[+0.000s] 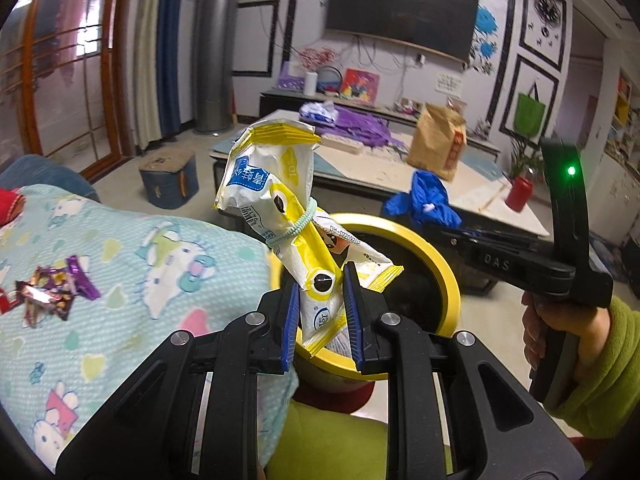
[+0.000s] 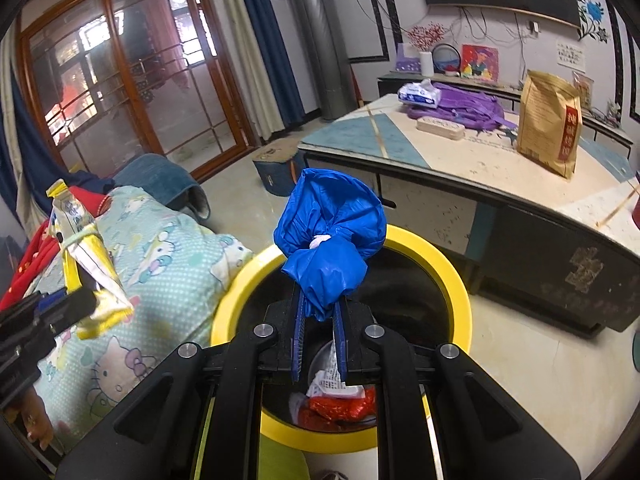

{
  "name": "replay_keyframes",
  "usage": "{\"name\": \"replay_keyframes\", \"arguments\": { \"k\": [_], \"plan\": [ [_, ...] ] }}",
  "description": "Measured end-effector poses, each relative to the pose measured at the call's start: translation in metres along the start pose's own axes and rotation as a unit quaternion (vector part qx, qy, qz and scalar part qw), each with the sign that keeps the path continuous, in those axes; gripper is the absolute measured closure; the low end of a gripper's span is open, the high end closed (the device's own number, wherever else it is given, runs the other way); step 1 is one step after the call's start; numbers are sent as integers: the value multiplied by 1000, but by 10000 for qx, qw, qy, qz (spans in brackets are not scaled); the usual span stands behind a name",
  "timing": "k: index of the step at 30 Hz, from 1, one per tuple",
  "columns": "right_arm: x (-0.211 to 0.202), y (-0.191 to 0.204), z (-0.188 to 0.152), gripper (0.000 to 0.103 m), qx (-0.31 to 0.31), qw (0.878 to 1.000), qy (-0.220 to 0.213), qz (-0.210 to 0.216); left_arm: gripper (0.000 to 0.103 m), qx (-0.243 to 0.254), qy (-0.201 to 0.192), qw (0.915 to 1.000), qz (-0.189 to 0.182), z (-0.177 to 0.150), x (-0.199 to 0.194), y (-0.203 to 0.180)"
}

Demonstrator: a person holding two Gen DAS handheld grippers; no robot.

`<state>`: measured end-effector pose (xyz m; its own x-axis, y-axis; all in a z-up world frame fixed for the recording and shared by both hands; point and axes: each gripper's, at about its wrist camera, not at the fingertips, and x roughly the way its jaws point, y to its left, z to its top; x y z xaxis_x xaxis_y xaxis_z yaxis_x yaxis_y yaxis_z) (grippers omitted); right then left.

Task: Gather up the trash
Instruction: 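Carry the yellow wrapper and blue bag over the yellow bin with both tools, then open the left tool to drop the wrapper while the right tool drops the blue bag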

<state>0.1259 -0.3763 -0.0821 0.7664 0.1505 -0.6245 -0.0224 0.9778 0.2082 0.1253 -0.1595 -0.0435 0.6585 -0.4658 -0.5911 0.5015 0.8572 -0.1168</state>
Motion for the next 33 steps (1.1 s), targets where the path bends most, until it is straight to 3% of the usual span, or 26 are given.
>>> {"name": "replay_keyframes", "arguments": {
  "k": [11, 23, 25, 26, 27, 29, 31, 33],
  "plan": [
    [22, -18, -10, 90, 287, 9985, 460, -26, 88, 134, 558, 9981, -214, -4, 47, -16],
    [27, -29, -8, 88, 498, 9973, 532, -1, 87, 13, 1252, 9913, -410, -11, 93, -16],
    [27, -32, -8, 81, 524, 9972, 525, 4, 87, -5, 1286, 9907, -448, -9, 97, -16],
    [27, -33, -7, 72, 540, 9973, 507, -10, 86, -2, 1259, 9911, -435, -9, 96, -16],
    [26, -34, -7, 61, 574, 9973, 466, -32, 82, 2, 1220, 9916, -417, -8, 96, -16],
    [24, -35, -7, 54, 617, 9973, 400, -64, 49, -55, 1157, 9924, -407, -7, 92, -13],
    [22, -37, -7, 48, 670, 9970, 356, -141, 38, -157, 1087, 9932, -380, -6, 87, -8],
    [21, -37, -7, 45, 686, 9970, 311, -172, 34, -247, 1013, 9940, -324, -5, 80, -4]
  ]
}}
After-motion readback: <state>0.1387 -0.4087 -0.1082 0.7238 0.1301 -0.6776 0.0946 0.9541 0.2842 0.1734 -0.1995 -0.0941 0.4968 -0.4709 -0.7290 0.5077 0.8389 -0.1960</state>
